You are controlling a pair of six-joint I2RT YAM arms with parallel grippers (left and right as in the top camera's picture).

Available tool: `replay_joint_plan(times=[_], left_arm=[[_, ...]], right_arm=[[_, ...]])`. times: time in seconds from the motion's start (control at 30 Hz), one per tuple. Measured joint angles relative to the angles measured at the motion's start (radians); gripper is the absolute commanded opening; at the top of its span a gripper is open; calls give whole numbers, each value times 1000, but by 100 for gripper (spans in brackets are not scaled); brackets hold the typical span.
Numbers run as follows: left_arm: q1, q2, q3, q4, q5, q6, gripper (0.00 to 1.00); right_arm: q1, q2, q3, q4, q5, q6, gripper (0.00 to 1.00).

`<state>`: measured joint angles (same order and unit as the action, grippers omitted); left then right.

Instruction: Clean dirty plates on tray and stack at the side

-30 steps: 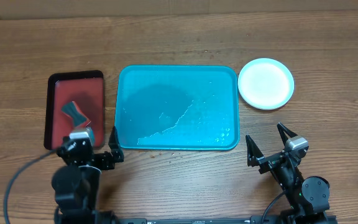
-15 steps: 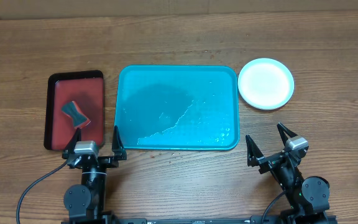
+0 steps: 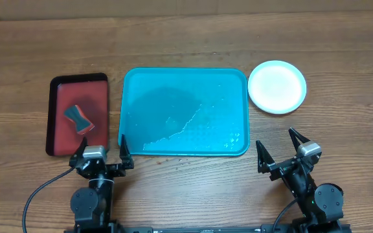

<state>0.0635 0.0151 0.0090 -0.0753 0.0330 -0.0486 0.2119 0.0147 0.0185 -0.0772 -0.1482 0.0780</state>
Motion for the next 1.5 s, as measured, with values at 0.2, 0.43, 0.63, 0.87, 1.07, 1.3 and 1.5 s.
replay_joint_plan(times=[0.2, 0.43, 0.63, 0.87, 1.07, 1.3, 1.5], left_arm=[[-38, 0, 0, 0, -7, 43, 100], [-38, 0, 0, 0, -7, 45, 100], [-38, 0, 0, 0, -7, 45, 100], [-38, 0, 0, 0, -7, 45, 100], [-38, 0, 0, 0, -8, 45, 100], [-38, 0, 0, 0, -8, 45, 100], [-38, 0, 0, 0, -7, 45, 100]], right_arm=[[0, 0, 0, -1, 0, 0, 100], [0, 0, 0, 0, 0, 0, 100], [0, 0, 0, 0, 0, 0, 100], [0, 0, 0, 0, 0, 0, 100], [0, 0, 0, 0, 0, 0, 100], [0, 0, 0, 0, 0, 0, 100], [0, 0, 0, 0, 2, 0, 100]])
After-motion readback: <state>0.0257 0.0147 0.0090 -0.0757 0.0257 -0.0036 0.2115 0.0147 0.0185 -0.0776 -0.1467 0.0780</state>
